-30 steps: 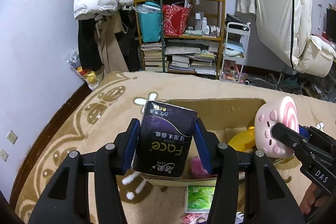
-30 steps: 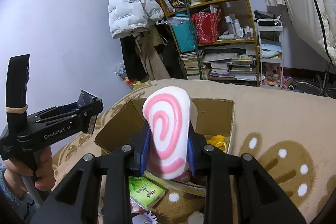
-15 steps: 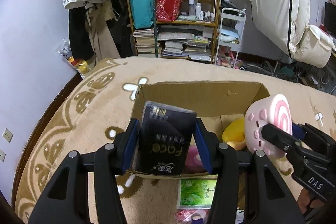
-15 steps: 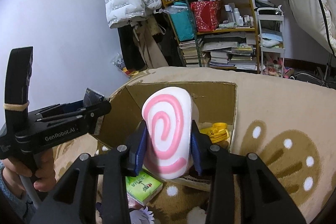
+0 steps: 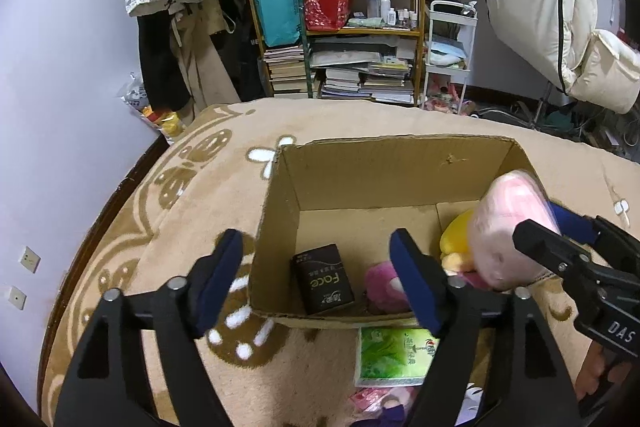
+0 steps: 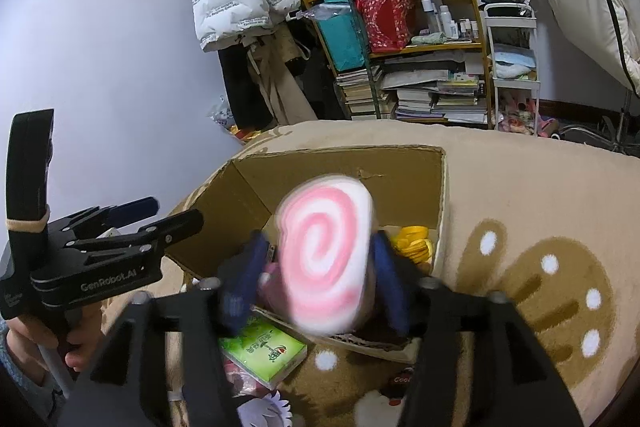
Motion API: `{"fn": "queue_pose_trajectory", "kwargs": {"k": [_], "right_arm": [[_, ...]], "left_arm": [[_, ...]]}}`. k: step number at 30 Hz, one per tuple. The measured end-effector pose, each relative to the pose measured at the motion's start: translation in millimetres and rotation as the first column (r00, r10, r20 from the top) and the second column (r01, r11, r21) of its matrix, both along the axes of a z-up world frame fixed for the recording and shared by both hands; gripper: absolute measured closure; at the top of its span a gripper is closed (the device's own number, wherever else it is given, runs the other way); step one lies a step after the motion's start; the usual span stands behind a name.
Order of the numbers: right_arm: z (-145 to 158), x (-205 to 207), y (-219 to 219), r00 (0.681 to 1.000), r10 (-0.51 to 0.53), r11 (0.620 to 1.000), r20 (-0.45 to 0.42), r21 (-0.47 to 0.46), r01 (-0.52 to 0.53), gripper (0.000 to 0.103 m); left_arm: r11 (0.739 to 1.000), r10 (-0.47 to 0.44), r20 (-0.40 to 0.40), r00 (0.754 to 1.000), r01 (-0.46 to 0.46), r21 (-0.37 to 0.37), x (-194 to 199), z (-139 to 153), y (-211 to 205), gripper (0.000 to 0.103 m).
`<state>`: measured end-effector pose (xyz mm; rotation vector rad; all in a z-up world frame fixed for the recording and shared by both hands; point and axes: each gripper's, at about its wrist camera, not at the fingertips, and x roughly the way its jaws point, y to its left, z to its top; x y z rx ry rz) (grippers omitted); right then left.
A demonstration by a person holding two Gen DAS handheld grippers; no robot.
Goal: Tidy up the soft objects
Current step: 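Open both grippers over the box to drop the tissue pack and cushion, then move both grippers down toward the white-haired doll and penguin keychain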
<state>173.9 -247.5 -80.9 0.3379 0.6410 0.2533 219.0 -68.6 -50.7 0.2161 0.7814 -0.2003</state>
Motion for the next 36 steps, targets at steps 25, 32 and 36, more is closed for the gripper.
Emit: {"fn": "queue_pose_trajectory", "kwargs": {"k": [25, 32, 36], "right_arm": [[30.0, -67.6, -23.0, 0.995, -0.068, 0.998, -0.076, -0.019, 0.067, 0.0], [28.9, -89.3, -28.6, 0.987, -0.079, 0.997, -0.142, -0.003, 0.079, 0.0], [22.4, -96.9, -31.8, 0.98, -0.082, 0.997, -0.179, -0.008, 0.082, 0.0]], "left_arm": [[1.0, 0.022, -0.035, 0.999, -0.021, 0.012, -81.8, 35.0, 17.9, 0.003], [0.999, 0.021, -0.049, 0.999, -0.019, 0.042, -103.3, 37.9, 14.2, 0.003], [0.998, 0.013, -0.067, 0.998, -0.009, 0.055, -112.3, 33.5, 10.6, 0.003]]}}
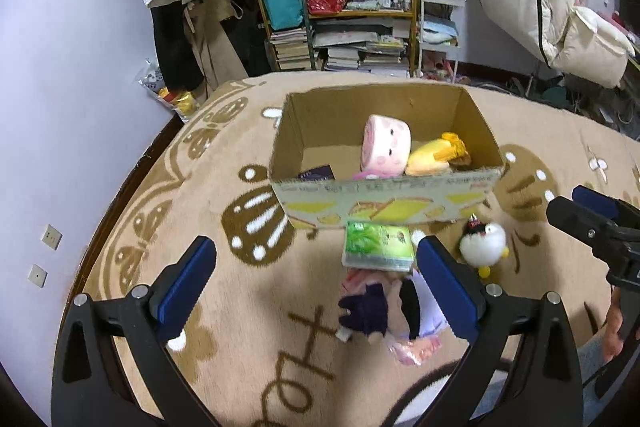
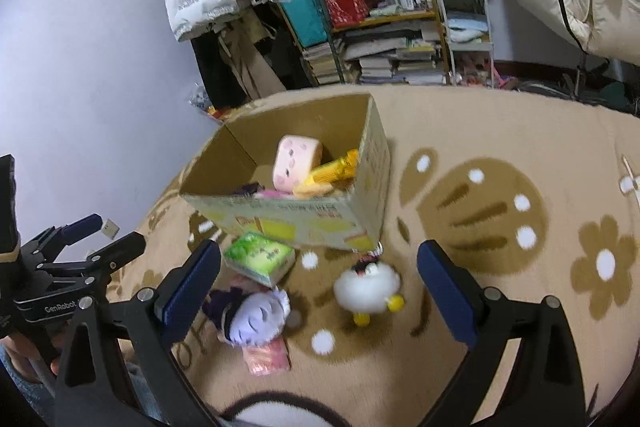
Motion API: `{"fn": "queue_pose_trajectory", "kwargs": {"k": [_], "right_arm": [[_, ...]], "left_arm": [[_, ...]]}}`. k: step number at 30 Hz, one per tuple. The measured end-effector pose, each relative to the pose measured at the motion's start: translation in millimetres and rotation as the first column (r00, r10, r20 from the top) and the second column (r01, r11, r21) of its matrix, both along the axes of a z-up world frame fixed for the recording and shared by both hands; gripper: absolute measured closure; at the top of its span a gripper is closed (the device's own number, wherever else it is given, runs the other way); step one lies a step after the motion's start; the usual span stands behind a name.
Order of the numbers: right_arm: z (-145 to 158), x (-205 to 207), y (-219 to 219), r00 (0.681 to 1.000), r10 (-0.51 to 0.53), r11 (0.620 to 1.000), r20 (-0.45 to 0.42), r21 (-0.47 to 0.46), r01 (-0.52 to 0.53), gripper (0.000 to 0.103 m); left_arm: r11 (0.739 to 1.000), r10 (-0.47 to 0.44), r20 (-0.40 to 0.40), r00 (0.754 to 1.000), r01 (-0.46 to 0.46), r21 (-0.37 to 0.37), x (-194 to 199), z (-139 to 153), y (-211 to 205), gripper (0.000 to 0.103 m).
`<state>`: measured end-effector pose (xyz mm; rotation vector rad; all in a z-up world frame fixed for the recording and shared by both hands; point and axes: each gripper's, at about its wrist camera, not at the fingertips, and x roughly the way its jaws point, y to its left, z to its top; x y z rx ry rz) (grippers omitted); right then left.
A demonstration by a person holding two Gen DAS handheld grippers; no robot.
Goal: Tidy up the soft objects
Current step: 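Move both grippers down toward the white-haired doll and penguin keychain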
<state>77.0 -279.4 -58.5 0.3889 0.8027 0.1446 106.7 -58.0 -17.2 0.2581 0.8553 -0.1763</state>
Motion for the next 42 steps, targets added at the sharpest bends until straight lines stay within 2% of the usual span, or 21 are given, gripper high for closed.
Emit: {"fn": "queue_pose_trajectory", "kwargs": {"k": [9, 13, 22, 28, 34, 39, 42], "right_arm": [[-14.9, 6.6, -4.1, 0.997, -0.024, 1.0, -0.071, 0.007, 0.025, 0.0], [-25.5, 15.3, -6.0, 0.993, -0.033, 0.999, -0.113, 0.013, 0.034, 0.0], [-55.4, 36.2, -9.4, 0.973, -0.044, 0.998, -0.227, 0.03, 0.052, 0.0], [-76.5, 47.1, -13.3, 0.953, -0.052, 0.996, -0.297, 0.052, 0.07, 0.0], [-96.5, 55.7, -12.8, 0.932, -0.052, 0.995, -0.358, 0.063, 0.08, 0.001], [-110.0, 59.5, -9.4, 0.917, -0.032, 0.995, -0.396, 0.074, 0.067, 0.005], [-114.7, 61.3, -6.7, 0.913, -0.026, 0.996, -0.408, 0.07, 0.059, 0.011]], "left_arm": [[0.998, -0.065, -0.008, 0.998, 0.065, 0.02, -14.0, -27.8, -25.6, 0.003], [0.991, -0.109, -0.013, 0.994, 0.11, 0.072, -18.8, -40.4, -44.3, 0.003], [0.978, -0.172, -0.088, 0.981, 0.18, 0.103, -18.6, -69.4, -72.8, 0.003], [0.972, -0.188, -0.148, 0.971, 0.206, 0.117, -16.2, -89.0, -83.5, 0.003], [0.958, -0.201, -0.199, 0.959, 0.235, 0.165, -14.7, -111.6, -93.6, 0.003], [0.947, -0.191, -0.231, 0.954, 0.241, 0.211, -11.1, -129.0, -98.1, 0.003], [0.947, -0.18, -0.238, 0.955, 0.234, 0.221, -7.5, -133.1, -97.0, 0.003]]}}
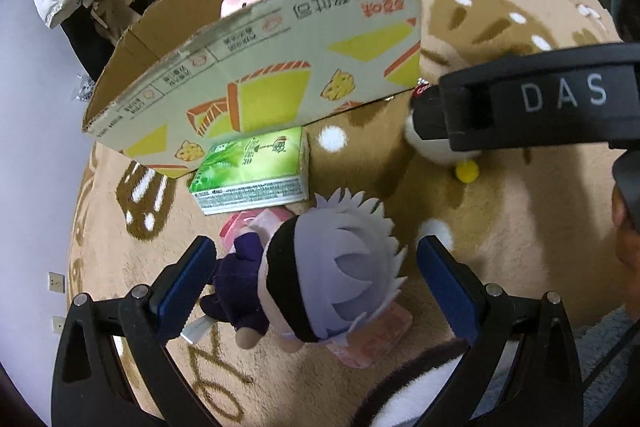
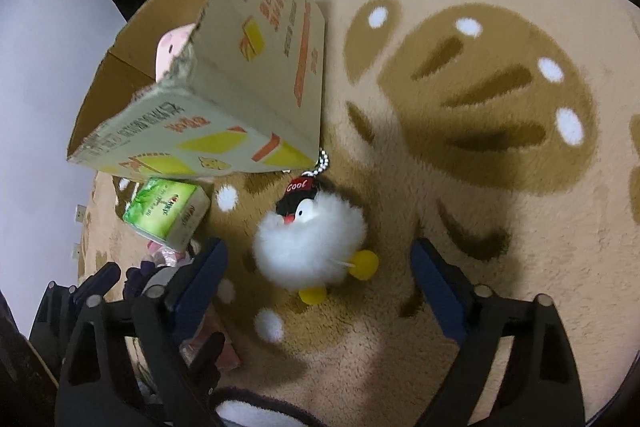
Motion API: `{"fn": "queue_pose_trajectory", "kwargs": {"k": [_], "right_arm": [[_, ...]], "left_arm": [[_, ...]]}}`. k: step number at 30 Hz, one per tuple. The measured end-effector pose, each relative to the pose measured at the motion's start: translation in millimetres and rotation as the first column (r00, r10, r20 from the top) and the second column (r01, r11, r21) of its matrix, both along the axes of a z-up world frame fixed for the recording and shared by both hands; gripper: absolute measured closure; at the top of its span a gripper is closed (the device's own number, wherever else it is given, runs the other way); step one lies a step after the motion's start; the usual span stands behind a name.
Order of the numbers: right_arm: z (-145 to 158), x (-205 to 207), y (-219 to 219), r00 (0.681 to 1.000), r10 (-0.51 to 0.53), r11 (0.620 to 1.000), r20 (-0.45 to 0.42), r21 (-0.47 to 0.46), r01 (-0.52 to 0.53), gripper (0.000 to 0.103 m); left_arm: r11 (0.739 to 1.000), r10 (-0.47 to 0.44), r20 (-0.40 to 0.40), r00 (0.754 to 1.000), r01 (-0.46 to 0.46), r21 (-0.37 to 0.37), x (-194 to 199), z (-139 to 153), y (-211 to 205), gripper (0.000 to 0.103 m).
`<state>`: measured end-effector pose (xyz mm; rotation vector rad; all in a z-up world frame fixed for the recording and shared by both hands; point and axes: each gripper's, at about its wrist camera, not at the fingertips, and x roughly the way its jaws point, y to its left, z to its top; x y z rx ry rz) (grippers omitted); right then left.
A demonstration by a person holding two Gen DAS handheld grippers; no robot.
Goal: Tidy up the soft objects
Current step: 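Move both grippers down toward the white-haired doll and penguin keychain, then grasp the white-haired doll with the left gripper while the right gripper grasps the penguin keychain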
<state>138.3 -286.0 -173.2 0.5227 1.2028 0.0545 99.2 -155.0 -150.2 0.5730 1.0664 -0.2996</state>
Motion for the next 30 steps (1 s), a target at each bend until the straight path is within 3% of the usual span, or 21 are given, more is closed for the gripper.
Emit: {"fn": "queue_pose_trajectory", "kwargs": {"k": [4, 10, 14, 18, 20, 21, 22, 23, 30], "right_arm": [[-4.7, 1.8, 2.1, 1.0, 0.008, 1.0, -0.011, -0.025, -0.008, 0.018], [-6.0, 3.2, 3.4, 1.0, 0.014, 0.998, -0.016, -0.061, -0.015, 0.031], [-5.9, 5.5, 10.0, 0.999, 0.051, 0.996, -0.017, -0.071, -0.052, 0.045], [-5.9, 7.6, 21.4, 0.996, 0.092, 0.99, -0.018, -0.106, -0.093, 0.051], [-6.5, 9.1, 24.0, 0.995, 0.101, 0.991, -0.016, -0.087, -0.102, 0.065], [-6.9, 9.1, 25.2, 0.994, 0.105, 0.99, -0.015, -0.09, -0.106, 0.065], [-6.9, 9.2, 26.5, 0.994, 0.109, 0.989, -0.015, -0.097, -0.11, 0.066], [-6.7, 9.5, 28.5, 0.993, 0.118, 0.988, -0.011, -0.102, -0.119, 0.071], [-9.9, 16.4, 45.2, 0.988, 0.155, 0.98, 0.003, -0.125, -0.153, 0.071]], "left_arm": [[1.0, 0.005, -0.005, 1.0, -0.005, 0.014, 4.3, -4.6, 2.0, 0.004], [0.999, 0.023, -0.022, 0.999, -0.023, 0.027, 9.4, -10.1, 7.0, 0.018], [0.999, 0.036, -0.027, 0.999, -0.035, 0.01, 12.1, -9.8, 10.8, 0.023], [0.999, 0.049, -0.039, 0.998, -0.049, -0.015, 14.6, -8.0, 15.2, 0.027], [0.998, 0.057, -0.041, 0.998, -0.058, -0.027, 15.7, -6.4, 17.9, 0.03], [0.998, 0.058, -0.044, 0.997, -0.06, -0.036, 16.0, -5.2, 19.2, 0.033], [0.997, 0.057, -0.049, 0.997, -0.059, -0.044, 15.9, -4.6, 19.3, 0.043], [0.997, 0.062, -0.061, 0.996, -0.065, -0.049, 16.6, -4.2, 20.4, 0.043], [0.993, 0.077, -0.084, 0.993, -0.084, -0.087, 19.9, -1.9, 28.2, 0.046]]}}
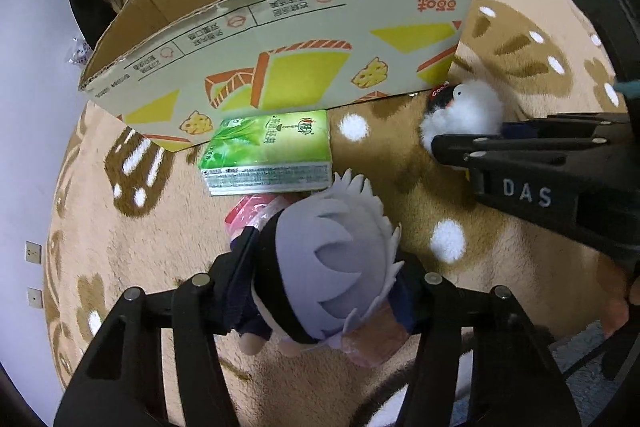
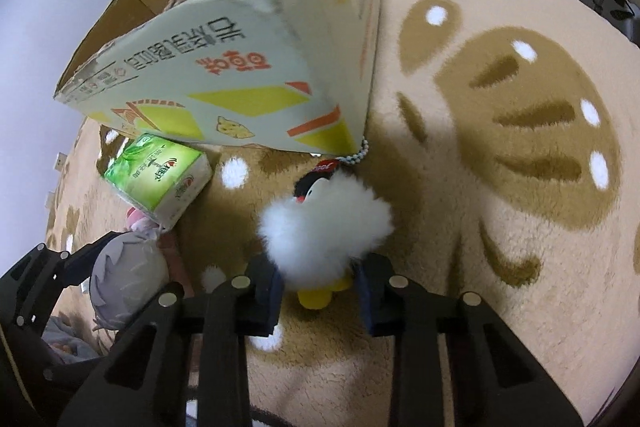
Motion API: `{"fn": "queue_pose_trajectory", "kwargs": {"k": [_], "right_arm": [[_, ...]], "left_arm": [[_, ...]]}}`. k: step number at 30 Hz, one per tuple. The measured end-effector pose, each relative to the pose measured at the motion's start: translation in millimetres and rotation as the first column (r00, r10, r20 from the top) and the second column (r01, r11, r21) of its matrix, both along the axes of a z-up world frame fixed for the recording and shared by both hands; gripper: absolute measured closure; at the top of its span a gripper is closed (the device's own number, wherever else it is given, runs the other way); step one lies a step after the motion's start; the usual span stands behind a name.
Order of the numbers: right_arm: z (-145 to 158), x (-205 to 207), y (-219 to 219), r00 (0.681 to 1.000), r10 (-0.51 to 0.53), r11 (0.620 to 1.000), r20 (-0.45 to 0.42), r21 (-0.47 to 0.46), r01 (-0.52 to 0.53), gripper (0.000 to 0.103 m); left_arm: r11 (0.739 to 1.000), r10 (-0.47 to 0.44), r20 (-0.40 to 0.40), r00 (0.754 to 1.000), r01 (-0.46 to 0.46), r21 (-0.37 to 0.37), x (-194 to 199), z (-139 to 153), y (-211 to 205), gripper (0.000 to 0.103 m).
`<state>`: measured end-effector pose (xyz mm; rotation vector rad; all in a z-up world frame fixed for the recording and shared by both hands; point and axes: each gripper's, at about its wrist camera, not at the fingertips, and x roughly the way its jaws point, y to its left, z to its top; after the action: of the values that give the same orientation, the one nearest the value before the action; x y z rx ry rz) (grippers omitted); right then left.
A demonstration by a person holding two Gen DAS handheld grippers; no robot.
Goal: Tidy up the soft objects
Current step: 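Grasp the white-haired doll with the left gripper while the right gripper grasps the penguin keychain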
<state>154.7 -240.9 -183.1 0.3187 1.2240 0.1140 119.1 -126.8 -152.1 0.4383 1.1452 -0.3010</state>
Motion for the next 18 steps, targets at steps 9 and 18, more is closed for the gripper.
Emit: {"fn": "queue_pose_trajectory", "kwargs": {"k": [9, 18], "right_arm": [[-1.7, 4.0, -6.4, 1.0, -0.014, 0.999, 0.015, 0.044, 0.014, 0.07], [5.9, 2.5, 7.2, 0.997, 0.041, 0.994, 0.064, 0.094, -0.047, 0.088]], "left_arm": [[0.997, 0.048, -0.022, 0.999, -0.05, -0.066, 14.9, 2.7, 17.4, 0.047], [0.988, 0.086, -0.019, 0.996, -0.088, -0.127, 21.5, 13.4, 33.2, 0.047]]}}
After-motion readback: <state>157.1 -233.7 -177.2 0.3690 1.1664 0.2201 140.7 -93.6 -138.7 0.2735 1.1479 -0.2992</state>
